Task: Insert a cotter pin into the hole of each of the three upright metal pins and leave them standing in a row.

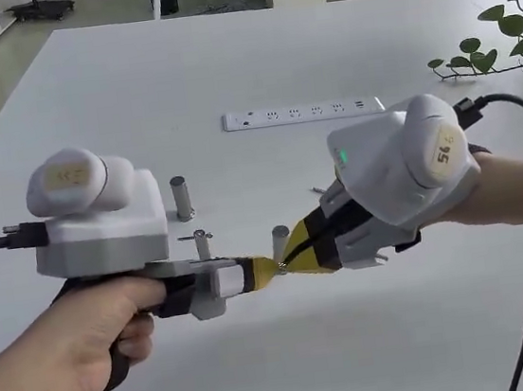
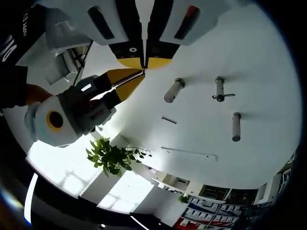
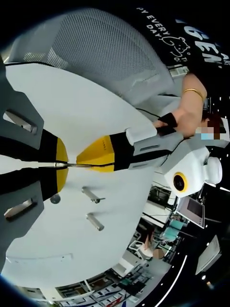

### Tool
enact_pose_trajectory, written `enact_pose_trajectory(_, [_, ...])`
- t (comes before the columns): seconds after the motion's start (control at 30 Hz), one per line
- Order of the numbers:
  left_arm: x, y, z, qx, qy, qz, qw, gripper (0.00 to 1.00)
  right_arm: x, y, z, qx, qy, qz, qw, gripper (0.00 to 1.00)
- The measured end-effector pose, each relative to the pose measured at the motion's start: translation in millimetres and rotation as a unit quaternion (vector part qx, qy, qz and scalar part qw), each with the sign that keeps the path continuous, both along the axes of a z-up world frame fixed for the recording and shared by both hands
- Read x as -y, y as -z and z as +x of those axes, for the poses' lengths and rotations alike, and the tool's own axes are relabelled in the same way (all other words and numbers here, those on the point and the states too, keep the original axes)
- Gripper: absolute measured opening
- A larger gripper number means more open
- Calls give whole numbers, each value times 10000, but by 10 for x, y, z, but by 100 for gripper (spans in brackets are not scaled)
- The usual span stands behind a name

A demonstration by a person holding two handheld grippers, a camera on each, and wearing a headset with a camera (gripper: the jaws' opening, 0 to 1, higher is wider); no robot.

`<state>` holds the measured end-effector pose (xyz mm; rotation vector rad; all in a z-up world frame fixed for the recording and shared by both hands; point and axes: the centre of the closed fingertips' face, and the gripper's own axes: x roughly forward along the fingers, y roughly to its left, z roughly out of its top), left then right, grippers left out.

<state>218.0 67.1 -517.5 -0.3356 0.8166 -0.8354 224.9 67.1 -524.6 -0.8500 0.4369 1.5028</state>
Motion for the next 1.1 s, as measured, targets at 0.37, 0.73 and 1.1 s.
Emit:
enact_pose_trajectory(0.37, [21,-23,-7,-64,-41,-167,9998,0,-6,0,6,33,-5,-16,10000,0])
enact_pose_trajectory(0.73, [11,-27,17,-153,-184,-262,9994,4,-2,-5,-11,66,-42,-46,10000,0])
enact_pose_trajectory(1.1, [13,-36,17,-172,-189,-319,9992,2,-14,-1,-14,85,-32,-47,9999,0])
